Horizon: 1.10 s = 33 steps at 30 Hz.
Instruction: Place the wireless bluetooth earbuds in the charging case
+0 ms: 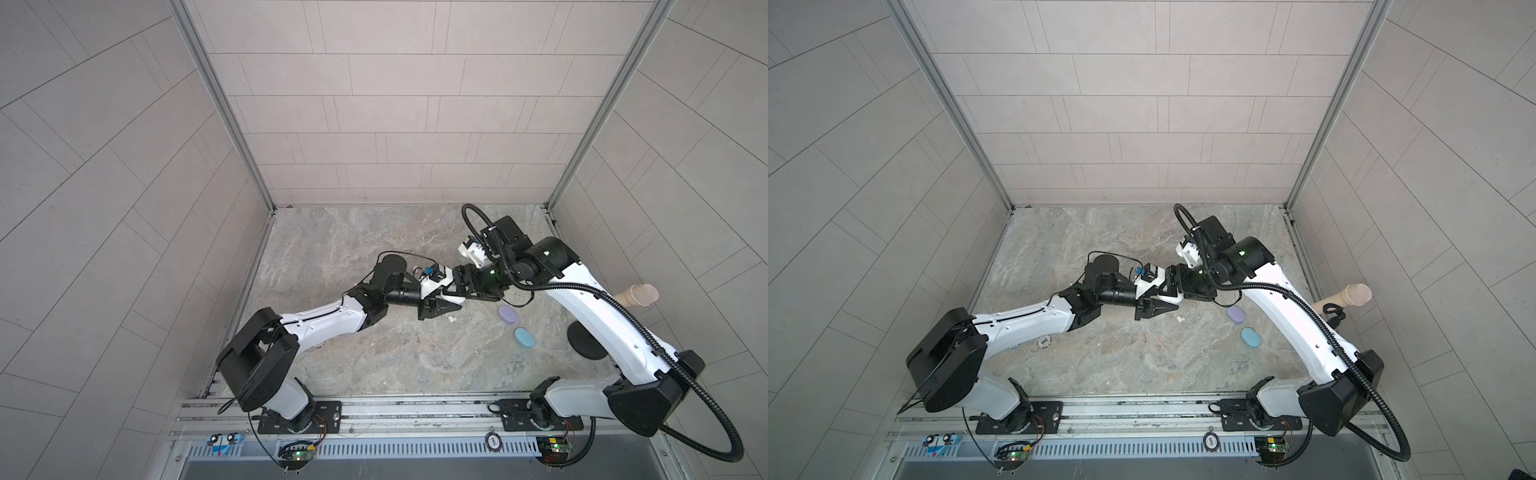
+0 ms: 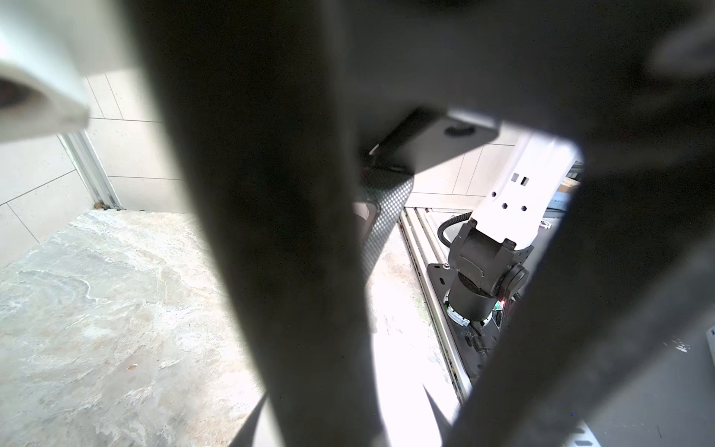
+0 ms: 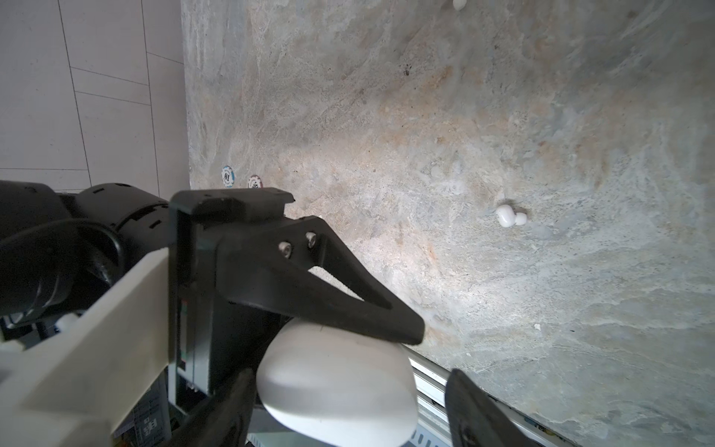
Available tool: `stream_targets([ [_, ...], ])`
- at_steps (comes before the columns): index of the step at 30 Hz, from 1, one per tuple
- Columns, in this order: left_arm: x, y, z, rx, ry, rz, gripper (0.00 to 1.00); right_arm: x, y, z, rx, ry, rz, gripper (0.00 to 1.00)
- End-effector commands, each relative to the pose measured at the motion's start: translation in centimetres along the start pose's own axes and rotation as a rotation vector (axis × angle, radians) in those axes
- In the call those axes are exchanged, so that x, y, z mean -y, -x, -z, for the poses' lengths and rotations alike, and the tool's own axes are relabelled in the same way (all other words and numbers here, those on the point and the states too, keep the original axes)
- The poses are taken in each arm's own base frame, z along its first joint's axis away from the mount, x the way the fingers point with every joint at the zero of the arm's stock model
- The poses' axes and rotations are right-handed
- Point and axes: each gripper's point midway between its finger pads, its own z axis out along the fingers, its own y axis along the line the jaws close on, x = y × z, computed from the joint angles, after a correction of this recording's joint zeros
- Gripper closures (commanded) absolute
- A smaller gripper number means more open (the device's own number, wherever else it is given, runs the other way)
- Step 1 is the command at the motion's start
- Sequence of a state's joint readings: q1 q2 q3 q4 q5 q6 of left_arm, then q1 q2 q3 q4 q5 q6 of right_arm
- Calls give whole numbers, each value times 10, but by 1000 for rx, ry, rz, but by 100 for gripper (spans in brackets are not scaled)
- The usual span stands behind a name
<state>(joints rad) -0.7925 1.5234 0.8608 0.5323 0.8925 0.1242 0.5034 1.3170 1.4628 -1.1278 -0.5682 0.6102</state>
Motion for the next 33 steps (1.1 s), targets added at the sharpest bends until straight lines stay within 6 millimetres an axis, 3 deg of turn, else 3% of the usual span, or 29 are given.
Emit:
stream_targets([
  [1,8,-1,2,4,-9,12,86,-6,2,18,69,26,21,17],
  [7,12,0,7,17,-8,30,87,16,0,26,140,-11,11,15],
  [11,18,7,12,33,-22,52,88,36,-8,31,144,-103,156,14],
  [17,27,6,20,19,-27,118,87,3,-24,38,268,-59,610,16],
  [20,31,2,23,-5,-29,139,87,-6,-32,32,286,-73,743,16],
  [25,38,4,29,-25,-36,131,88,-16,-34,21,293,-104,859,16],
  [33,42,6,30,-33,-55,118,88,-20,-28,10,277,-124,881,19],
])
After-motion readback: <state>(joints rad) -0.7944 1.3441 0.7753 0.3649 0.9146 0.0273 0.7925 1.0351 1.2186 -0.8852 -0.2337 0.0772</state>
